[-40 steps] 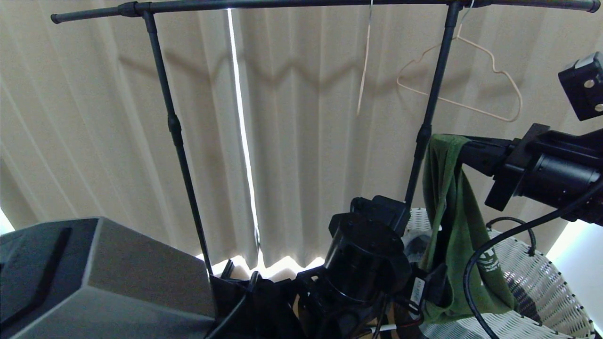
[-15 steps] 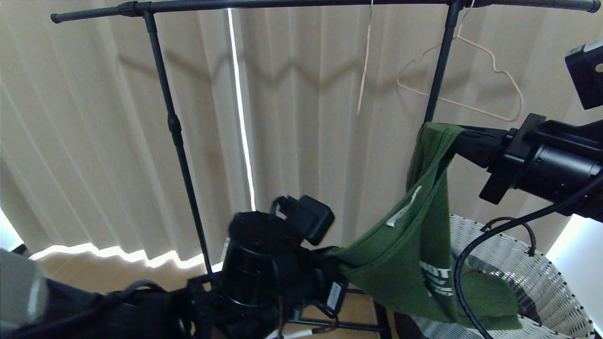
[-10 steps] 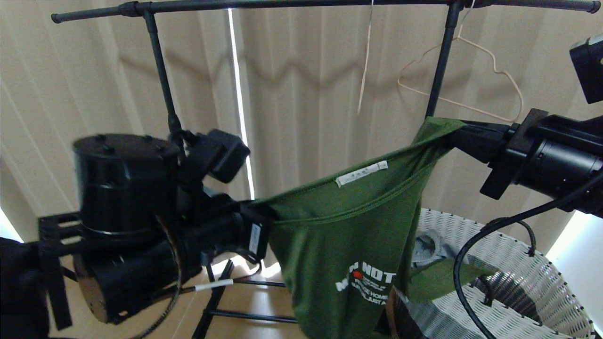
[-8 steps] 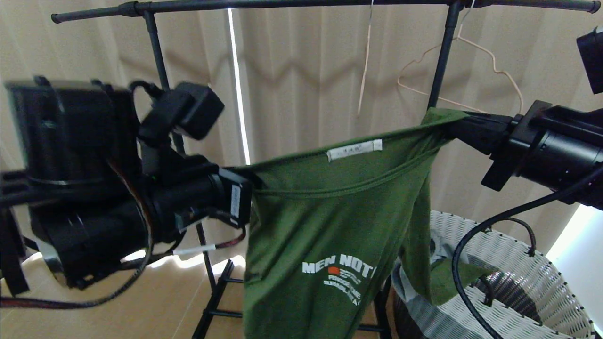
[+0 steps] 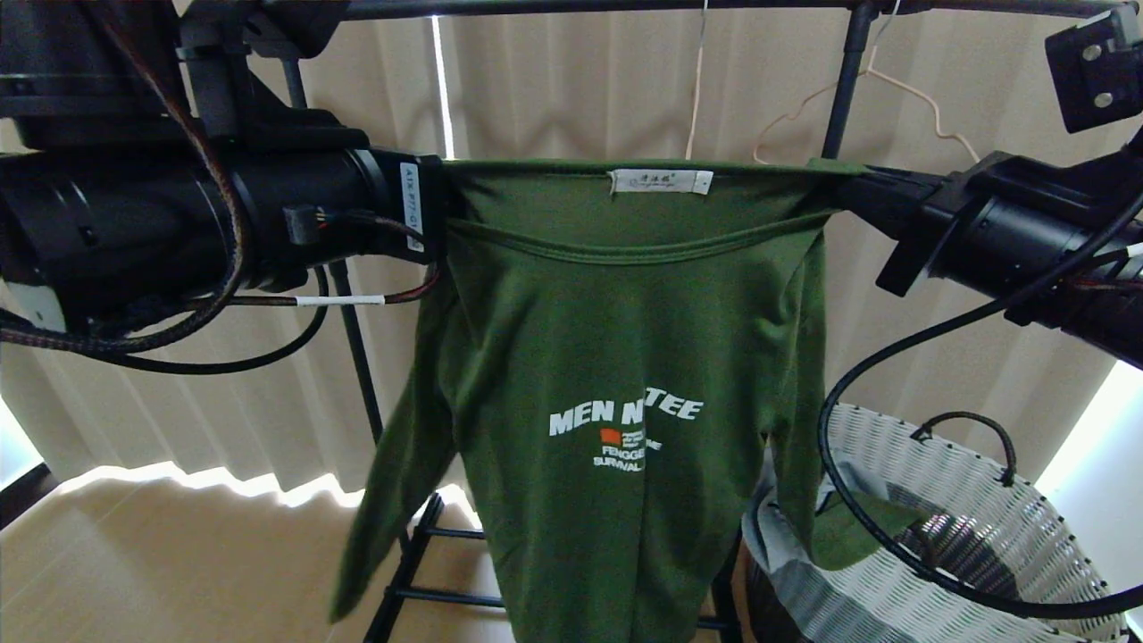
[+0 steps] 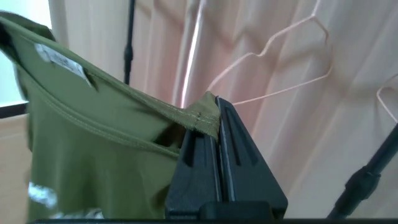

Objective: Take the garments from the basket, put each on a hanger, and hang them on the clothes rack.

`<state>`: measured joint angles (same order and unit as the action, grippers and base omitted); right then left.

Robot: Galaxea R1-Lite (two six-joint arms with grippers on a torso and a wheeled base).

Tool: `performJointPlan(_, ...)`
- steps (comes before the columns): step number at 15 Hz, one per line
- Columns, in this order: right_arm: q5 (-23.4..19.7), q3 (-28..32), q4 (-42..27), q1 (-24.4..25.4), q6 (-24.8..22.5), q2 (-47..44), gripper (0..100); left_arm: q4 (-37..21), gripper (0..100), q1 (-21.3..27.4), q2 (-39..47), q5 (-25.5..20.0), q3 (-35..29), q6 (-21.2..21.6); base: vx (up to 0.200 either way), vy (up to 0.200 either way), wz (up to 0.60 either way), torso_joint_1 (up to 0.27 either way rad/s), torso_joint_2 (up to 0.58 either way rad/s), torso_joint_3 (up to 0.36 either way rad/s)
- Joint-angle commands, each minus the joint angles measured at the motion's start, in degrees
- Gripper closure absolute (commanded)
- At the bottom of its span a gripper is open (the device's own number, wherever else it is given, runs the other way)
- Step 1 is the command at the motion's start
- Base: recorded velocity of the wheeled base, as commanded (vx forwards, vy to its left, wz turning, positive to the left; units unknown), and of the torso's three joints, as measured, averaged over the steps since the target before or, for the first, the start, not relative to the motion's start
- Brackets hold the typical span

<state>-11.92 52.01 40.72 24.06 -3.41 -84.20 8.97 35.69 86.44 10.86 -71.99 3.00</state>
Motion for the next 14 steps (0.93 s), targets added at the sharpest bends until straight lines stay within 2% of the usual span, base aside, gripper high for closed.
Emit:
performJointPlan(1,-0.03,0.11,-0.02,-0.25,-0.01,-0.79,100,0.17,100,-0.01,0.57,0.04,-0.17,-0.01,0.000,0.000,0.00,0.000,0.00,0.000)
performJointPlan(5,0.06,-0.06,-0.02,-0.77,-0.10,-0.70,100,0.43,100,0.43,1.54,0.12,0.09,-0.01,0.000,0.000,0.00,0.000,0.00,0.000)
performJointPlan(9,0.15,-0.59,-2.40,-4.11,-0.10,1.06,100,0.52,100,0.43,3.56,-0.05,-0.35,-0.01,0.000,0.000,0.00,0.000,0.00,0.000)
performJointPlan(13,-0.91,-1.12,-15.49,-3.76,-0.01,11.43,100,2.37,100,0.34,9.18,-0.14,-4.83,-0.19,0.000,0.000,0.00,0.000,0.00,0.000)
performJointPlan(14,-1.17,-1.29,-16.28,-3.59,-0.01,12.04,100,2.45,100,0.43,9.62,-0.14,-5.27,-0.19,0.000,0.000,0.00,0.000,0.00,0.000)
